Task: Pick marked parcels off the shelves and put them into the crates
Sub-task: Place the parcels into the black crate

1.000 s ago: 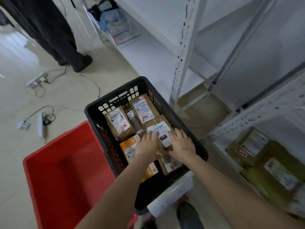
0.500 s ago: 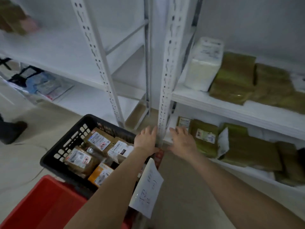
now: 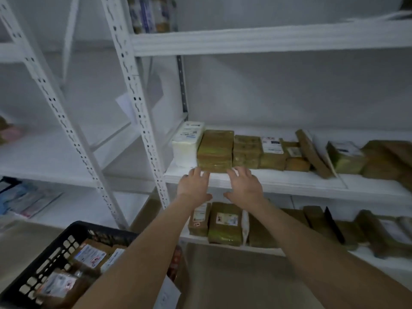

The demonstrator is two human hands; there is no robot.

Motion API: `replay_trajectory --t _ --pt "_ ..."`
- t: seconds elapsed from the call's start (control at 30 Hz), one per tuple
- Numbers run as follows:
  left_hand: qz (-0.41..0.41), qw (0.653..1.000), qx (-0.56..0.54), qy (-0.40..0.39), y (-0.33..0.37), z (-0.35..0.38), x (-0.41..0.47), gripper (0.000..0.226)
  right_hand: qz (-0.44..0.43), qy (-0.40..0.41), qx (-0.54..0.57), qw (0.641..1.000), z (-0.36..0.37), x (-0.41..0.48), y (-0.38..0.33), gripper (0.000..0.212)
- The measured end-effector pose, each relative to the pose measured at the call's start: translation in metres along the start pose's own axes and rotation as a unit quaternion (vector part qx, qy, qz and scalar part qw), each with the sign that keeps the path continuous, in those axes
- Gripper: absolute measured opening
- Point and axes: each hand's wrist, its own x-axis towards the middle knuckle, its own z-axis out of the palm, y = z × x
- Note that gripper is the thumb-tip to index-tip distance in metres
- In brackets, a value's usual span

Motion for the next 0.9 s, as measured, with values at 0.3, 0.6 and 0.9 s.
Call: replay_trajectory --t 0.3,0.6,0.9 --pt "0.053 0.984 -0.011 0.170 0.072 -0.110 0.001 0.066 -0.005 0.118 -0.002 0.993 -0.127 -0.021 0.046 0.067" --pt "0.034 0.939 0.021 0.342 0.038 -0.218 0.051 0.053 -0.047 0.257 0.035 0.965 -0.228 0.040 0.028 0.062" --pt "-0.032 0.868 -0.184 0.459 -0.062 -0.299 0.115 0.050 -0.109 0.309 0.080 0.942 -0.301 0.169 -0.070 0.068"
